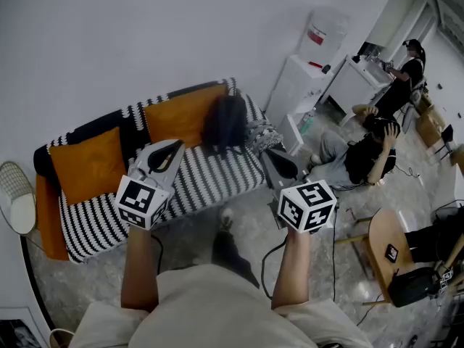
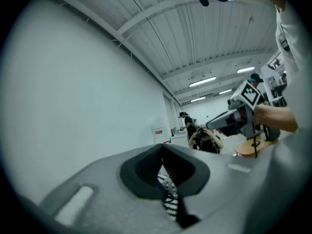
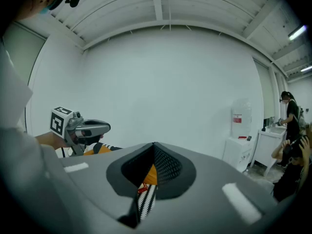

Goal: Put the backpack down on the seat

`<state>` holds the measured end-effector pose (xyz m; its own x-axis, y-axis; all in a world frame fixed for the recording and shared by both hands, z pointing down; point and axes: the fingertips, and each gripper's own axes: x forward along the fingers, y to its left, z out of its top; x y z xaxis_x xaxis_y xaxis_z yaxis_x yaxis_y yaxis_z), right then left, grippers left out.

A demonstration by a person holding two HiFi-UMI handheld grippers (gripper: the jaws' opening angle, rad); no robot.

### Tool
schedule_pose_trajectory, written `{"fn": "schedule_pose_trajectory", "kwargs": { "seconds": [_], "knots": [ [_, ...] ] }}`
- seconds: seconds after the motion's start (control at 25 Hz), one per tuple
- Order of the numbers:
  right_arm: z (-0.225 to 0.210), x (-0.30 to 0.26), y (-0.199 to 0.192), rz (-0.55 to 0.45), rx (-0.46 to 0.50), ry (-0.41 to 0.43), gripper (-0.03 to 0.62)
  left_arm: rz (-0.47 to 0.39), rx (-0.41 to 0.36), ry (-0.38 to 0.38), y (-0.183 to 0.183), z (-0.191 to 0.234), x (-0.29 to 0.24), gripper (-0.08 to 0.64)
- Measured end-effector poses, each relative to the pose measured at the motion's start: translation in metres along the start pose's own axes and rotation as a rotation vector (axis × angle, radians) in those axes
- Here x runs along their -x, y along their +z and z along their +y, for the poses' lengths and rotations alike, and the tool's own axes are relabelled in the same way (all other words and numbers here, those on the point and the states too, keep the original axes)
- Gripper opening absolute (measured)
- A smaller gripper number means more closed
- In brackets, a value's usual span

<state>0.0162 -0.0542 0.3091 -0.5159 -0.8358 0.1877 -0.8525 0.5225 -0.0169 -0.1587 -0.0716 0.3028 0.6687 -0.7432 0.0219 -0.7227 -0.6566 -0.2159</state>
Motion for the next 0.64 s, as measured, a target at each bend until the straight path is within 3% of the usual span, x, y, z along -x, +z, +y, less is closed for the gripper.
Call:
{"fn": "schedule_pose_trajectory", "kwargs": {
  "seconds": [0.64],
  "knots": [
    [-0.001,-0.005,-0.004,-0.001,-0.010,-0.005,0.005,0.006,0.019,-0.054,-0.013,-0.007,-0.006,0.005]
  ]
}}
